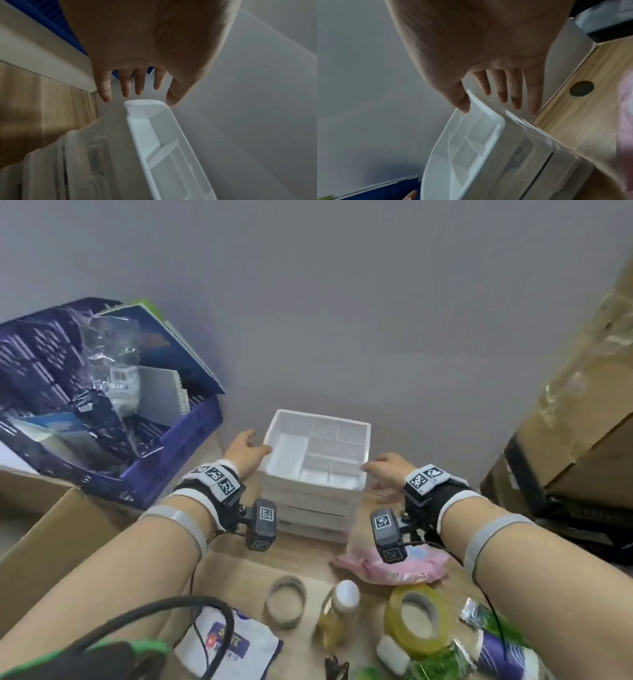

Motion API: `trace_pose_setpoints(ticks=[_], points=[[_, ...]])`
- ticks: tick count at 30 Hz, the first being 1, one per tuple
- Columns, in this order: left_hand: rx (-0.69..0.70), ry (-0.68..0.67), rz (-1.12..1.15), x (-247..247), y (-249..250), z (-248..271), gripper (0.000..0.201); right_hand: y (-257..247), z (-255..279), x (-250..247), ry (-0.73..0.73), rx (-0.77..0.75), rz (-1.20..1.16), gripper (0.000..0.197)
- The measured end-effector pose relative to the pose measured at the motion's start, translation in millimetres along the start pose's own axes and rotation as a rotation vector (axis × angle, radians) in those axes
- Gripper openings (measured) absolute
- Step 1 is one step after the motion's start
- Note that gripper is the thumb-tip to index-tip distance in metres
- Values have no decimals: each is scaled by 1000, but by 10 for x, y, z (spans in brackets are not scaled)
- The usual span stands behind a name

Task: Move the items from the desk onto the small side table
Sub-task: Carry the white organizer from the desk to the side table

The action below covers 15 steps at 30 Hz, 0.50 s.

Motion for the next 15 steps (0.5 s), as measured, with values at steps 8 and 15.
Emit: trace_pose_setpoints(ticks=[8, 15], points=[[-23, -98, -147, 290, -228, -364, 36, -103, -327, 300, 27, -46, 112, 30], [172, -54, -215, 184, 369, -85, 32, -319, 121, -61, 81, -171, -29, 25]])
Point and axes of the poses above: each hand's wrist, its own z-axis away from the middle knuckle, its own x-axis out of the palm, y = z × x, the point moved 10 cm from there along -z, towards the middle knuckle, and after that the axes turned 5 degrees about y, right-handed, at the moved point
